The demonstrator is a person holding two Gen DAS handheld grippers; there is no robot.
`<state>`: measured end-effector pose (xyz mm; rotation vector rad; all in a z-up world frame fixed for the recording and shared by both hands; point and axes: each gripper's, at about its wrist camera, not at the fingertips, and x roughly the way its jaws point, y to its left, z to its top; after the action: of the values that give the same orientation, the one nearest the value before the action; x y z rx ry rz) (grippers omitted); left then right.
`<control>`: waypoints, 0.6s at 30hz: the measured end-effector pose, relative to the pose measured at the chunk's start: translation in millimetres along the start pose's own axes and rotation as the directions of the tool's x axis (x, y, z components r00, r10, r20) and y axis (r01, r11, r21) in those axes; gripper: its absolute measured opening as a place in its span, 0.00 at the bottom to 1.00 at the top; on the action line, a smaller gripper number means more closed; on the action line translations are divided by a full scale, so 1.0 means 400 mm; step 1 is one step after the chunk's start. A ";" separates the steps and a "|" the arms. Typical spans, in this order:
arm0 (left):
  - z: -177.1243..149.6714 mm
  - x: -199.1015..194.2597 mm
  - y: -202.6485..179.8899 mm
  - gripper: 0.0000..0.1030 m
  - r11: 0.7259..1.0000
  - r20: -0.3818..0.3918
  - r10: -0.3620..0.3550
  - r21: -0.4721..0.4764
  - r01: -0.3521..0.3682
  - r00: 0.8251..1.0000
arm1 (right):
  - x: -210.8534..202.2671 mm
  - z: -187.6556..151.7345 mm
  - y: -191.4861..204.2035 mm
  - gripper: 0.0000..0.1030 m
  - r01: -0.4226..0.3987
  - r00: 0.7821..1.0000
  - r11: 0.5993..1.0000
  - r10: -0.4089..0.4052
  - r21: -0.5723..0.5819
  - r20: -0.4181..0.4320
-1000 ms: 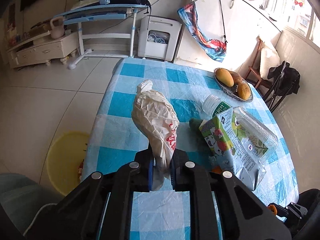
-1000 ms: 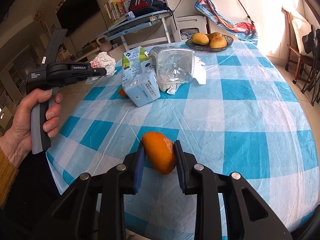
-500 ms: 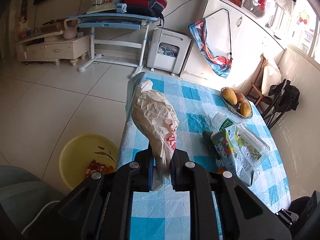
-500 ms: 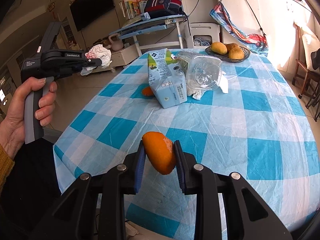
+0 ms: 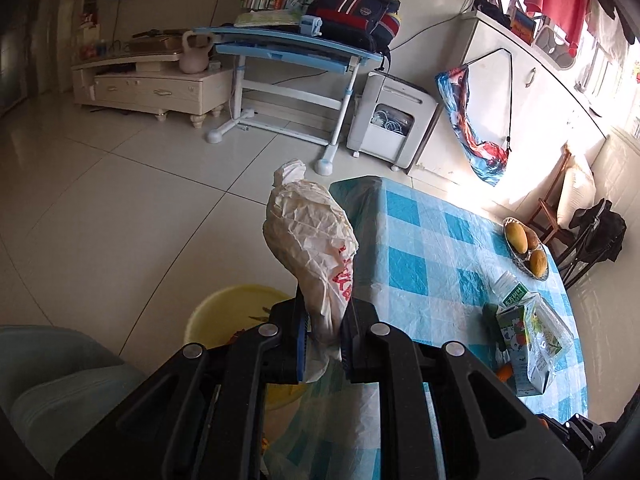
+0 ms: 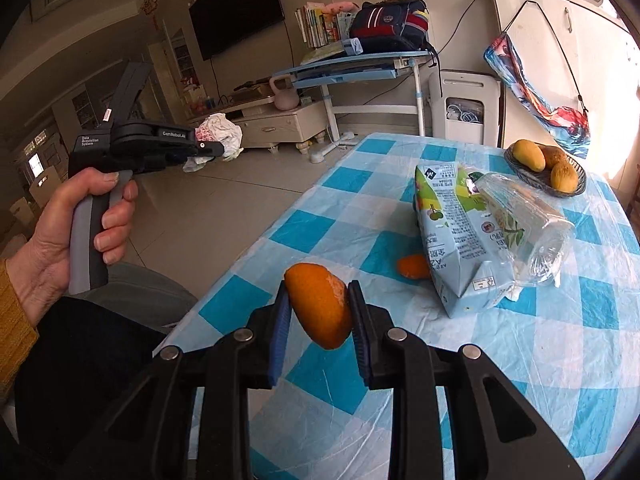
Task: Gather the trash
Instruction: 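Carry the plastic bag and peel to the basin and release both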
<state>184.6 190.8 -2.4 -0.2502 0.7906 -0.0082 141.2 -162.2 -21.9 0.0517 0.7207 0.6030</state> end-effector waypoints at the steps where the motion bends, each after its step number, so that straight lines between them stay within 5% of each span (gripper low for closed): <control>1: 0.000 0.000 0.014 0.13 1.000 -0.002 0.001 -0.023 -0.001 1.000 | 0.017 0.024 0.016 0.28 -0.015 1.000 1.000 0.015 -0.012 0.008; 9: 0.002 -0.017 0.135 0.13 0.970 0.034 0.038 -0.240 -0.029 0.999 | 0.191 0.179 0.111 0.28 -0.109 0.994 0.993 0.110 -0.045 0.020; 18: 0.016 -0.022 0.143 0.13 0.967 0.069 0.077 -0.247 -0.058 0.995 | 0.344 0.255 0.165 0.39 -0.125 0.992 0.992 0.125 -0.031 -0.009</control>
<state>178.0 248.7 -5.0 -0.4546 0.7210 0.1638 254.2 -17.8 -11.4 0.0658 0.7187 0.7346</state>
